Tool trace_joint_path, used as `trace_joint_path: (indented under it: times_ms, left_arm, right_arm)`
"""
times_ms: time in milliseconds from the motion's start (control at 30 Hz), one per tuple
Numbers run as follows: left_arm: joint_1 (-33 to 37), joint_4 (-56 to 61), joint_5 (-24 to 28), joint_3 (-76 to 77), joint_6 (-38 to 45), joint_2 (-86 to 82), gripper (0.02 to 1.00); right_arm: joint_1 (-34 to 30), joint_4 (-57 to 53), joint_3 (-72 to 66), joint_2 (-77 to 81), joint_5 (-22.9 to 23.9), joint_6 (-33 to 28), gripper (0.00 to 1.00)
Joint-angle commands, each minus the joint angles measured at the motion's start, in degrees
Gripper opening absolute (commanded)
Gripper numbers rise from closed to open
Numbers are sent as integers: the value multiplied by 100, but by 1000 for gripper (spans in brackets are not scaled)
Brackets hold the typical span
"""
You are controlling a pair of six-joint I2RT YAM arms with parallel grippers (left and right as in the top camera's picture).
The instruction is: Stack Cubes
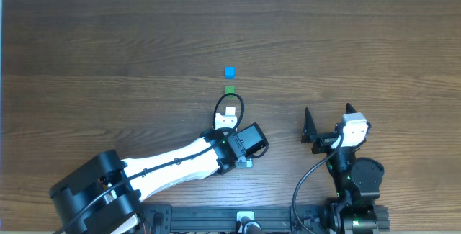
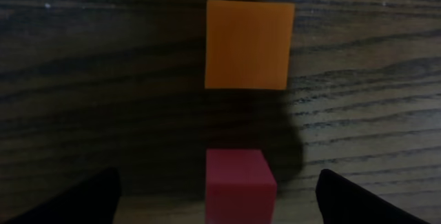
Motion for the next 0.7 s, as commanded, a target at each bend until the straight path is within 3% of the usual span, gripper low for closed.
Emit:
trace_joint_path:
  times_ms: [33,200,700]
  left_arm:
    - [-24,22,-85,98,68,61,858]
    - [-24,22,-74,98,70,68,632]
    - [-24,87,-20,98,87,94,448]
  right_arm:
    - [33,22,-52,-57,-63,-13,993]
    - [33,22,-52,-57,-63,-13,993]
    - [33,22,-52,-57,-63,-13,991]
